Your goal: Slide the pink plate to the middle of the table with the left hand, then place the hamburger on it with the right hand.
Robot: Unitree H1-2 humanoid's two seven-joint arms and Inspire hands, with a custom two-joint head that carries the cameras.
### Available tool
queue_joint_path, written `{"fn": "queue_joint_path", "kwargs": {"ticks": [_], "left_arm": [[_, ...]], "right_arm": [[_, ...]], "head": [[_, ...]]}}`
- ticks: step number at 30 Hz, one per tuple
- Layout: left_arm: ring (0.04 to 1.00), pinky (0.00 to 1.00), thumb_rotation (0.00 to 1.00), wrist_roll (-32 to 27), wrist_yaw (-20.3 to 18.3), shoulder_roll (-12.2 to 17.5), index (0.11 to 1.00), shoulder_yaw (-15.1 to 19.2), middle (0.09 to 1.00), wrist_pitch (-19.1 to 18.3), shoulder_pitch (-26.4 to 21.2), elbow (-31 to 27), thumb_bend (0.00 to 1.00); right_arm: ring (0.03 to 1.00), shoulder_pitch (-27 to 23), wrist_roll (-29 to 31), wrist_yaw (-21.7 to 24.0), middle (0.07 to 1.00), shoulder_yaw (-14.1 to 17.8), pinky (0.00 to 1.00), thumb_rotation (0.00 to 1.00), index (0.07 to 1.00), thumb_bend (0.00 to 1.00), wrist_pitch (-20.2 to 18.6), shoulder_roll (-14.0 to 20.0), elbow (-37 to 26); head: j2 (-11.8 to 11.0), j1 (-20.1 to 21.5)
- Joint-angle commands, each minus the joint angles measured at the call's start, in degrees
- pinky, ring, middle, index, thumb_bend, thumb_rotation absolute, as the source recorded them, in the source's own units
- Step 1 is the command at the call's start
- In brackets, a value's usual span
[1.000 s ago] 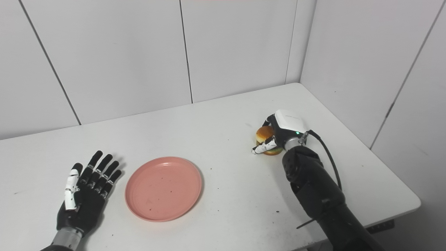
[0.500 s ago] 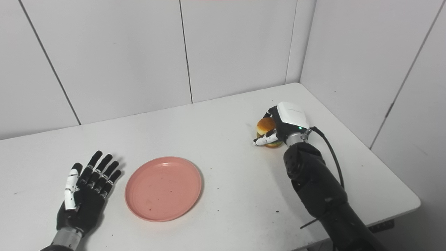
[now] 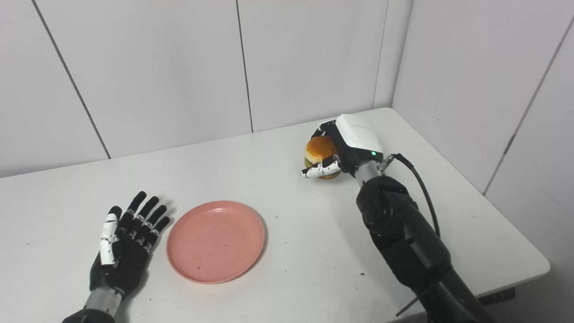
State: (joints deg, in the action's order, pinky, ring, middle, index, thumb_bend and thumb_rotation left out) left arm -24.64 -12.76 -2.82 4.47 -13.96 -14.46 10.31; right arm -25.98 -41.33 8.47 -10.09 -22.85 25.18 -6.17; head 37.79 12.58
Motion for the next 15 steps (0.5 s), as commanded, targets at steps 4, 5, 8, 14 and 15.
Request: {"fn": "queue_joint_path", "kwargs": {"ticks": [4, 5, 8, 14, 15], "left_arm": [[0.882, 0.88, 1.0, 2.7, 3.0, -2.1, 0.893, -1.2, 0.89, -2.1, 1.9, 1.1, 0.37], [0.882, 0.88, 1.0, 2.8, 3.2, -2.4, 0.893, -1.3, 0.892, -2.2, 1.9, 1.0, 0.37], [0.887, 0.89, 1.0, 3.3, 3.4, -3.2, 0.898, -1.7, 0.897, -1.7, 1.8, 1.2, 0.37], [0.884, 0.88, 1.0, 4.5, 4.2, -4.4, 0.889, -2.2, 0.89, -1.0, 1.7, 1.2, 0.37], [0.883, 0.88, 1.0, 4.7, 4.3, -4.6, 0.888, -2.3, 0.889, -1.0, 1.7, 1.2, 0.37]], "right_arm": [[0.375, -3.8, 1.0, 1.6, 0.441, -1.1, 0.3, 0.14, 0.486, 0.5, 1.0, -3.3, -4.4], [0.377, -3.8, 1.3, 1.7, 0.44, -1.2, 0.3, 0.14, 0.486, 0.5, 1.4, -4.0, -4.6], [0.382, -4.0, 1.5, 2.1, 0.442, -2.6, 0.3, 0.14, 0.485, 0.5, 1.9, -6.3, -5.4], [0.369, -4.7, 0.9, 2.2, 0.433, -5.8, 0.29, 0.13, 0.485, 0.5, 3.3, -9.3, -5.2], [0.37, -4.7, 0.7, 2.1, 0.436, -6.4, 0.29, 0.13, 0.485, 0.5, 3.7, -9.8, -4.8]], "head": [[0.5, -3.9], [0.5, -4.2], [0.9, -6.6], [1.5, -9.4], [1.6, -9.9]]}}
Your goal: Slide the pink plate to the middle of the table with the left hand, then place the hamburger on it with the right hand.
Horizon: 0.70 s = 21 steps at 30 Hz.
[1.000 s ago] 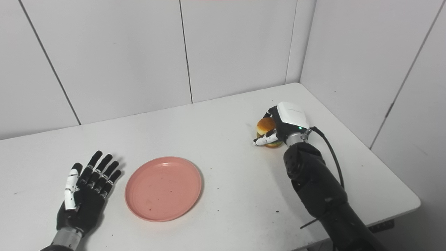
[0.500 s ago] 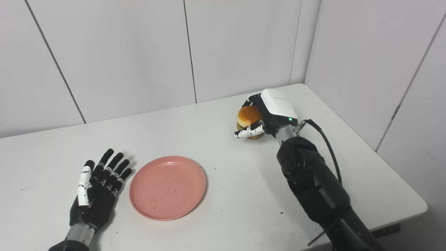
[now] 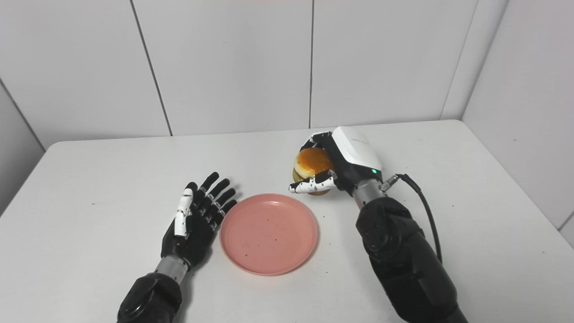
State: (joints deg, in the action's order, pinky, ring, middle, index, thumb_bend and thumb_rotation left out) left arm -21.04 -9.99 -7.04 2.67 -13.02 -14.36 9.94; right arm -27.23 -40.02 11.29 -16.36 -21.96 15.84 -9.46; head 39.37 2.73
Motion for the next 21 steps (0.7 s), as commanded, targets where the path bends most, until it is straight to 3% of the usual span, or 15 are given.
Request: {"fn": "queue_joint_path", "kwargs": {"ticks": [1, 16, 21], "left_arm": [[0.883, 0.88, 1.0, 1.3, 1.7, -0.5, 0.886, -0.5, 0.887, -1.9, 1.5, 1.7, 0.37], [0.875, 0.89, 1.0, 2.4, 2.8, -1.1, 0.872, -1.3, 0.874, -2.8, 1.4, 0.6, 0.37], [0.876, 0.89, 1.0, 2.7, 3.0, -1.0, 0.87, -1.5, 0.874, -2.9, 1.4, 0.3, 0.37]], "right_arm": [[0.374, -3.5, -0.8, -0.8, 0.44, -0.7, 0.29, 0.13, 0.485, 0.5, 3.1, -0.9, -1.2], [0.373, -2.1, -1.9, -1.8, 0.457, -6.5, 0.28, 0.13, 0.489, 0.5, 4.9, -6.4, 3.7], [0.337, -1.6, -1.9, -2.0, 0.421, -7.2, 0.25, 0.13, 0.486, 0.5, 6.9, -6.0, 5.7]], "head": [[0.0, 0.0], [1.4, -1.2], [1.8, -0.7]]}}
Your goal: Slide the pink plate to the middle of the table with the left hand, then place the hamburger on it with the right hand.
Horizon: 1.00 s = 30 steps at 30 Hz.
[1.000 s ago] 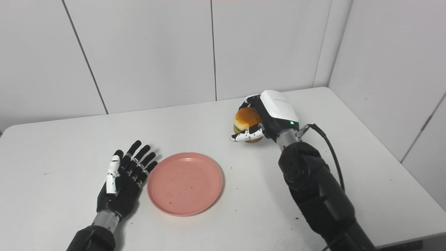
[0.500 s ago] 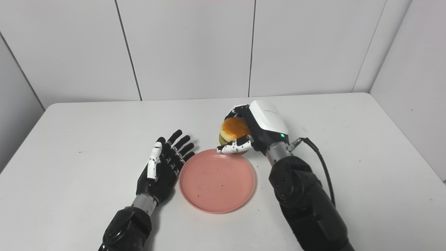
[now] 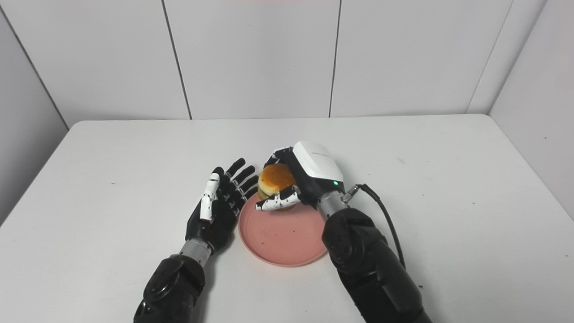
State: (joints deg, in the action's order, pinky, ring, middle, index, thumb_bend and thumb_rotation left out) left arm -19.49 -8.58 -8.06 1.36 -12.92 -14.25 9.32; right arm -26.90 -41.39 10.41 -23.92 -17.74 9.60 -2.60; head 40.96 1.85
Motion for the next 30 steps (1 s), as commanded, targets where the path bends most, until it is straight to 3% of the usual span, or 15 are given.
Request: {"fn": "queue_joint_path", "kwargs": {"ticks": [1, 20, 30], "left_arm": [[0.874, 0.89, 1.0, 1.1, 1.6, 0.1, 0.868, -0.2, 0.872, -3.0, 1.3, 0.8, 0.37], [0.878, 0.89, 1.0, 0.2, 1.3, 0.7, 0.877, 0.3, 0.877, -3.8, 1.2, 0.3, 0.38], [0.876, 0.88, 1.0, 0.3, 1.3, 0.8, 0.875, 0.2, 0.875, -3.6, 1.2, 0.4, 0.38]], "right_arm": [[0.355, -1.8, -0.7, -0.8, 0.437, 0.2, 0.28, 0.13, 0.487, 0.5, 2.5, 0.3, -1.1], [0.375, 1.5, -3.6, 0.2, 0.456, -0.4, 0.29, 0.13, 0.489, 0.5, 1.4, 1.8, -1.2], [0.358, 3.7, -4.2, -1.8, 0.446, -0.7, 0.27, 0.13, 0.489, 0.5, 3.6, 2.3, -0.1]], "head": [[0.2, 0.2], [1.1, 2.3], [1.1, 2.5]]}}
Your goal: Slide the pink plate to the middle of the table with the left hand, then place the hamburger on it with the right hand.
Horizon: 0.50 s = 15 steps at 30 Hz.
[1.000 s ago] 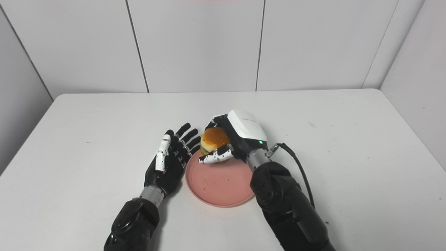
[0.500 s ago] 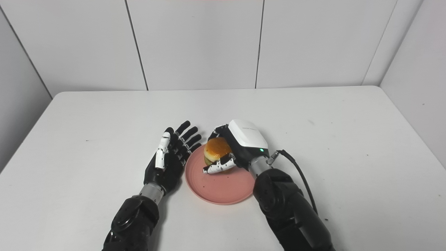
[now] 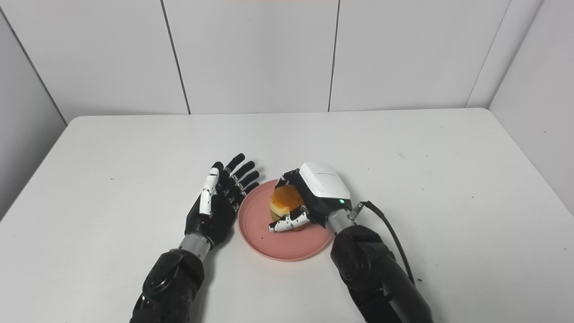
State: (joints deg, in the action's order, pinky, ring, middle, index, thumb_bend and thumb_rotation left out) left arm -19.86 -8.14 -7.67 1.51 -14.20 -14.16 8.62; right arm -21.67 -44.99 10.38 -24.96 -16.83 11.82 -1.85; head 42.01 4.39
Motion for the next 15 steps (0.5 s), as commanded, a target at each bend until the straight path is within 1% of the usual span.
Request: {"fn": "queue_joint_path", "kwargs": {"ticks": [1, 3, 5, 10, 13, 14, 15], "left_arm": [[0.877, 0.88, 1.0, 0.6, 0.8, 0.4, 0.877, 0.1, 0.877, -2.3, 1.1, 1.0, 0.38], [0.879, 0.89, 1.0, 0.5, 0.8, 0.4, 0.879, 0.1, 0.879, -2.4, 1.2, 0.9, 0.38], [0.875, 0.88, 1.0, 0.3, 0.9, 0.3, 0.878, 0.2, 0.877, -2.6, 1.1, 0.9, 0.37], [0.874, 0.88, 1.0, 0.4, 0.9, 0.3, 0.874, 0.2, 0.875, -2.5, 1.0, 1.2, 0.37], [0.872, 0.87, 1.0, 0.3, 0.7, 0.4, 0.873, 0.2, 0.875, -2.4, 1.0, 1.2, 0.37], [0.872, 0.87, 1.0, 0.3, 0.8, 0.4, 0.871, 0.2, 0.874, -2.5, 1.0, 1.1, 0.37], [0.872, 0.87, 1.0, 0.4, 0.7, 0.5, 0.87, 0.1, 0.873, -2.4, 1.0, 1.2, 0.37]], "right_arm": [[0.358, -1.3, -0.7, -2.0, 0.445, 0.3, 0.27, 0.13, 0.489, 0.5, 3.0, 0.2, -0.7], [0.359, -1.1, -1.1, -2.2, 0.445, 0.1, 0.27, 0.13, 0.489, 0.51, 3.4, 0.3, -0.5], [0.391, -1.0, -1.3, -2.2, 0.476, 0.0, 0.3, 0.14, 0.49, 0.51, 3.7, 0.4, -0.4], [0.39, -0.7, -1.3, -2.3, 0.489, -0.1, 0.3, 0.16, 0.491, 0.51, 4.0, 0.2, -0.4], [0.448, -0.7, -2.5, -1.9, 0.548, -0.8, 0.34, 0.16, 0.494, 0.51, 3.7, 0.5, -0.8], [0.477, -0.7, -2.9, -1.7, 0.588, -1.0, 0.36, 0.28, 0.611, 0.59, 3.5, 0.6, -1.1], [0.492, -0.7, -3.2, -1.6, 0.61, -1.1, 0.36, 0.33, 0.66, 0.62, 3.4, 0.7, -1.3]], "head": [[0.1, 0.0], [0.1, 0.2], [0.1, 0.2], [0.0, 0.2], [0.0, 0.2], [0.0, 0.3], [0.1, 0.3]]}}
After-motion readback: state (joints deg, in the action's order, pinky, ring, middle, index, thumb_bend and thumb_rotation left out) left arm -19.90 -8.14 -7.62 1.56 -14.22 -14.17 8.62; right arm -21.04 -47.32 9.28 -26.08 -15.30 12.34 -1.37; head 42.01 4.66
